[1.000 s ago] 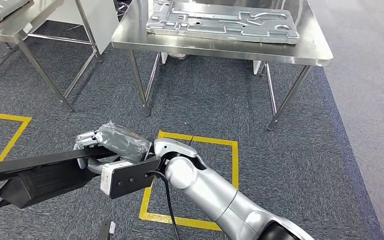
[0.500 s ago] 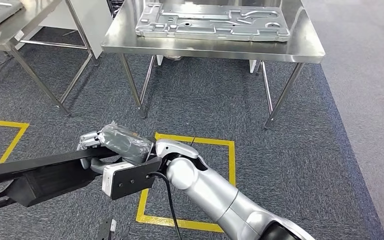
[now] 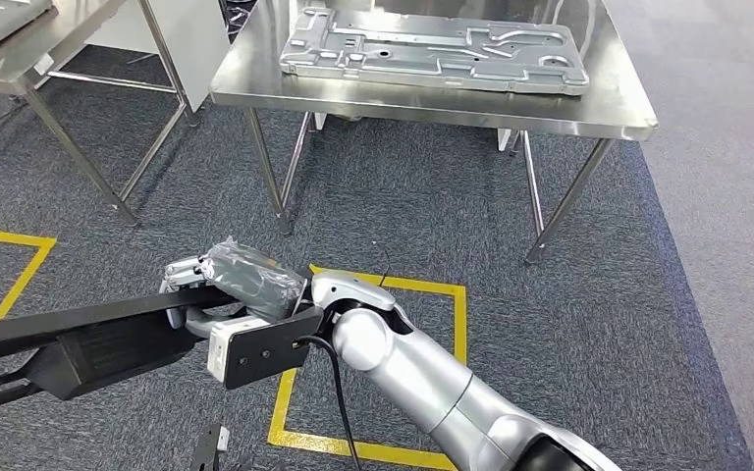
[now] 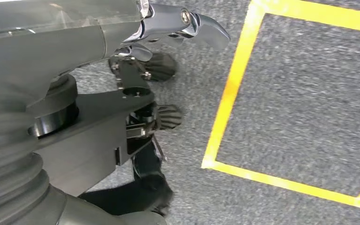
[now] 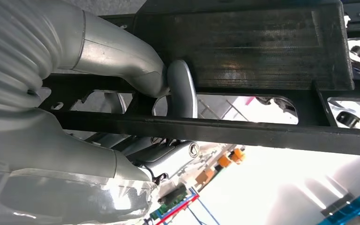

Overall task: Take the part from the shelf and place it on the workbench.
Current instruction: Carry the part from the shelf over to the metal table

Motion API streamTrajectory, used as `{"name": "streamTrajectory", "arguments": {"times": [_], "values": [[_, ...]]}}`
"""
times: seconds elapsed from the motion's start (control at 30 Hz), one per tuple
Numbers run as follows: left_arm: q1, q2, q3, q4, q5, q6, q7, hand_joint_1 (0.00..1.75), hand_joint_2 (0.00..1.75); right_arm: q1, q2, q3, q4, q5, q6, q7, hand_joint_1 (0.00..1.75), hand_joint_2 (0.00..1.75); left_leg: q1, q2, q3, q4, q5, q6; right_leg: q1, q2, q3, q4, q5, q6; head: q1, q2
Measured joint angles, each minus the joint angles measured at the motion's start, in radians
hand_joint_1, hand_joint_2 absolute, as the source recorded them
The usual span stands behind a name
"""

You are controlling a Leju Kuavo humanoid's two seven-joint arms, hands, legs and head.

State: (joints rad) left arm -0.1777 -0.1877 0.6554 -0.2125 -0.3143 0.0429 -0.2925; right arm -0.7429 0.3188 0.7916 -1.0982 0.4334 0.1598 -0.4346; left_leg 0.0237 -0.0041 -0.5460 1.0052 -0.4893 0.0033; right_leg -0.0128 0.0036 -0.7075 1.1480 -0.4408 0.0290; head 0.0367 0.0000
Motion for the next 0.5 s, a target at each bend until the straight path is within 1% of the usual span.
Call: {"name": "streamTrajectory", "arguments": {"times": [0.03, 0.07, 0.1, 0.13, 0.17, 0.2, 0.23, 0.27, 0.3, 0.33, 0.37, 0.4, 0.43, 0.5], "values": [[-0.001, 0.0, 0.0, 0.0, 0.0, 0.0, 0.0, 0.0, 1.75, -0.001, 0.0, 0.0, 0.0, 0.0, 0.0, 0.0, 1.75, 1.75, 0.0, 0.0, 0.008, -0.001, -0.006, -0.005, 0.003, -0.002, 0.023, -0.065, 0.028, -0.005, -0.001, 0.0], [-0.002, 0.0, 0.0, 0.0, 0.0, 0.0, 0.0, 0.0, 1.75, -0.002, 0.0, 0.0, 0.0, 0.0, 0.0, 0.0, 1.75, 1.75, 0.001, 0.0, 0.012, -0.003, -0.011, -0.01, 0.007, -0.003, 0.039, -0.111, 0.044, -0.011, -0.001, 0.0], [-0.003, -0.001, 0.0, 0.0, 0.0, 0.0, 0.0, 0.0, 1.75, -0.002, -0.001, 0.0, 0.0, 0.001, 0.0, 0.0, 1.75, 1.75, 0.001, 0.001, 0.014, -0.003, -0.013, -0.016, 0.011, -0.004, 0.044, -0.131, 0.044, -0.018, -0.002, 0.0], [-0.003, -0.001, 0.0, 0.0, 0.0, 0.0, 0.0, 0.0, 1.75, -0.002, -0.001, 0.0, 0.0, 0.001, -0.001, 0.0, 1.75, 1.75, 0.0, 0.002, 0.018, -0.004, -0.014, -0.022, 0.014, -0.004, 0.046, -0.137, 0.038, -0.025, -0.003, 0.0], [-0.003, -0.001, 0.0, 0.0, 0.0, 0.0, 0.001, 0.0, 1.75, -0.002, -0.001, 0.0, 0.0, 0.002, -0.001, 0.0, 1.75, 1.75, 0.0, 0.002, 0.021, -0.003, -0.016, -0.028, 0.013, -0.002, 0.052, -0.141, 0.039, -0.032, -0.002, 0.0], [-0.003, -0.001, 0.0, 0.0, 0.0, 0.0, 0.001, 0.0, 1.75, -0.002, -0.001, 0.0, 0.0, 0.002, -0.001, 0.0, 1.75, 1.75, 0.001, 0.003, 0.022, 0.008, -0.019, -0.032, 0.012, -0.001, 0.062, -0.146, 0.037, -0.039, -0.002, 0.0], [-0.004, -0.001, 0.0, 0.0, -0.001, 0.0, 0.001, 0.0, 1.75, -0.003, 0.0, 0.0, 0.0, 0.003, -0.001, 0.0, 1.75, 1.75, 0.002, 0.003, 0.013, 0.034, -0.025, -0.035, 0.011, -0.001, 0.073, -0.15, 0.032, -0.045, -0.003, 0.0], [-0.005, -0.001, 0.0, 0.0, -0.001, 0.001, 0.002, 0.0, 1.75, -0.003, 0.001, 0.0, -0.001, 0.003, -0.001, -0.001, 1.75, 1.75, 0.003, 0.004, -0.008, 0.078, -0.038, -0.037, 0.01, -0.001, 0.083, -0.153, 0.028, -0.05, -0.004, 0.0], [-0.005, -0.001, 0.0, 0.0, -0.001, 0.001, 0.002, 0.0, 1.75, -0.004, 0.001, 0.0, -0.001, 0.003, -0.001, -0.001, 1.75, 1.75, 0.003, 0.003, -0.042, 0.139, -0.056, -0.039, 0.011, -0.001, 0.092, -0.154, 0.022, -0.055, -0.005, 0.0], [-0.004, 0.0, 0.001, 0.0, -0.002, 0.002, 0.002, 0.0, 1.75, -0.003, 0.001, 0.0, 0.0, 0.004, -0.001, -0.002, 1.75, 1.75, 0.003, 0.003, -0.083, 0.204, -0.081, -0.04, 0.013, -0.001, 0.098, -0.154, 0.015, -0.059, -0.006, 0.0], [-0.002, 0.0, 0.001, 0.0, -0.002, 0.003, 0.002, 0.0, 1.75, -0.001, 0.001, 0.0, 0.0, 0.005, -0.001, -0.002, 1.75, 1.75, 0.003, 0.003, -0.12, 0.255, -0.1, -0.042, 0.016, 0.0, 0.105, -0.153, 0.008, -0.061, -0.006, 0.0], [0.0, 0.0, 0.001, 0.0, -0.002, 0.003, 0.003, 0.0, 1.75, 0.001, 0.001, 0.0, 0.001, 0.006, -0.001, -0.002, 1.75, 1.75, 0.003, 0.004, -0.147, 0.288, -0.113, -0.043, 0.018, 0.001, 0.111, -0.153, 0.003, -0.063, -0.006, 0.0], [0.001, 0.0, 0.001, 0.0, -0.002, 0.004, 0.003, 0.0, 1.75, 0.002, 0.001, 0.0, 0.001, 0.006, -0.001, -0.001, 1.75, 1.75, 0.003, 0.004, -0.162, 0.303, -0.117, -0.043, 0.019, 0.003, 0.114, -0.152, -0.001, -0.064, -0.006, 0.0], [0.002, 0.0, 0.001, 0.0, -0.002, 0.004, 0.004, 0.0, 1.75, 0.003, 0.001, 0.0, 0.001, 0.006, -0.001, -0.001, 1.75, 1.75, 0.003, 0.004, -0.166, 0.304, -0.115, -0.044, 0.02, 0.004, 0.117, -0.152, -0.002, -0.064, -0.006, 0.0]]}}
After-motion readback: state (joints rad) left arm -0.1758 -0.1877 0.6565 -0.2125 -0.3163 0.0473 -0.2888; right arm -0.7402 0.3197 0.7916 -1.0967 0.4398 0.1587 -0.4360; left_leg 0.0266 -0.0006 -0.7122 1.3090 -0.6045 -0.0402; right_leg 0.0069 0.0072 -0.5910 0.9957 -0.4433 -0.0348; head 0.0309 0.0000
